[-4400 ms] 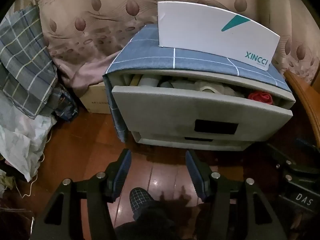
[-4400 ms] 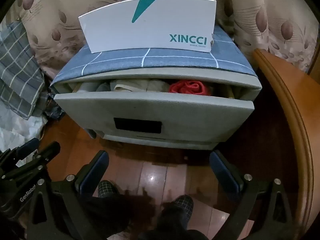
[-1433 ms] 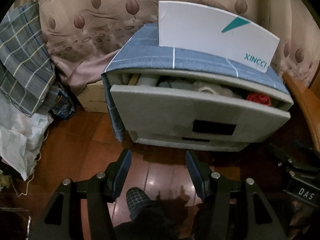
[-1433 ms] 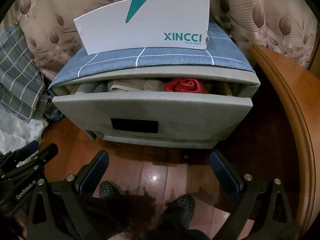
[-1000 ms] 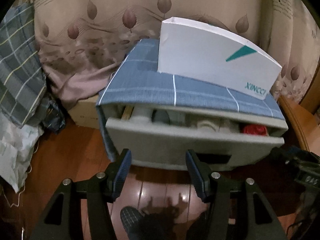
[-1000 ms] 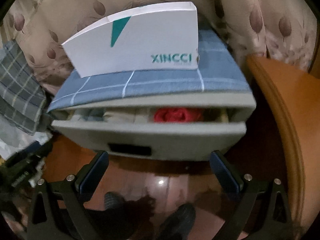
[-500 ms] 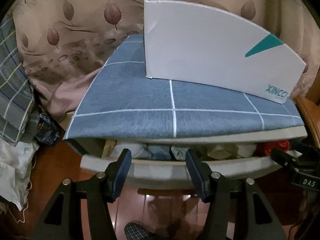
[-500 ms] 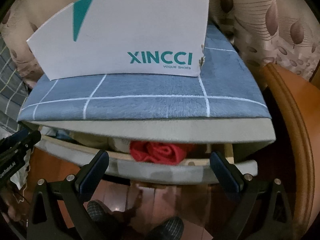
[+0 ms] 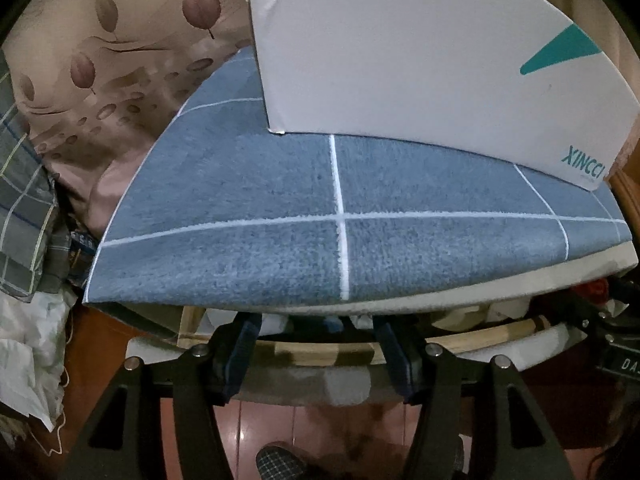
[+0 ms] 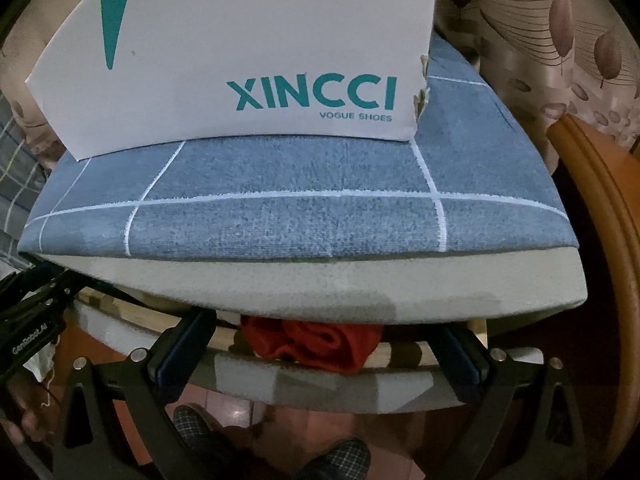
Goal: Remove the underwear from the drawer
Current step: 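Move both tools forward over the open drawer of rolled clothes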
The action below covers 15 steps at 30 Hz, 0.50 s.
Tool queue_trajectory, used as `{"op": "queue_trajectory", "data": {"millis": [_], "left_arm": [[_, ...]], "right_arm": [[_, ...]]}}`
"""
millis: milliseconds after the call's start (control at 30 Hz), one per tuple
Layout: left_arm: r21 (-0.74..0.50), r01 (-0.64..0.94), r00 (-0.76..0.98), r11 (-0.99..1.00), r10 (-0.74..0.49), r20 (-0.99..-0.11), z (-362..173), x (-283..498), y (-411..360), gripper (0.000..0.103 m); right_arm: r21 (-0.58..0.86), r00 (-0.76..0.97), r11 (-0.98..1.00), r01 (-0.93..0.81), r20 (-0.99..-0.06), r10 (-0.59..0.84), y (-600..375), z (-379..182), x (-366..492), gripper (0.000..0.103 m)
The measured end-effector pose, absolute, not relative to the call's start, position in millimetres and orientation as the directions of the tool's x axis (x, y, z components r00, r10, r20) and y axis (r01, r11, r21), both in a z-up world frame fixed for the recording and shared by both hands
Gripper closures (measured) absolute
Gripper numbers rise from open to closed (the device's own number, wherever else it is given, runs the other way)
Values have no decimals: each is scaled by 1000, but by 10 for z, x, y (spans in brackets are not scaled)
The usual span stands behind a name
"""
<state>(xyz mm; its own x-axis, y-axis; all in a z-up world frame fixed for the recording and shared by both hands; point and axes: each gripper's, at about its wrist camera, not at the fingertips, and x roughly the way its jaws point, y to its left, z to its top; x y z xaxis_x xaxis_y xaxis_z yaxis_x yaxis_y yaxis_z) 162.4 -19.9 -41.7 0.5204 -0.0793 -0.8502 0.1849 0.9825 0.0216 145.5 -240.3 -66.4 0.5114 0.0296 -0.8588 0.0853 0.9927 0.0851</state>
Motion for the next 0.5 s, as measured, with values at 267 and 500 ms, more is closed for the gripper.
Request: {"op": "queue_trajectory", "data": {"millis": [267, 500], "left_arm": [[-6, 215, 461, 977, -107, -881, -439, 1442, -99, 43], [-24, 238, 401, 971, -121, -908, -471, 1149, 5, 38]], "right_arm": [[83, 429, 992, 99, -903, 33, -2309, -661, 1246, 2], [81, 352, 990, 113, -935, 36, -2234, -687, 950, 2]]}}
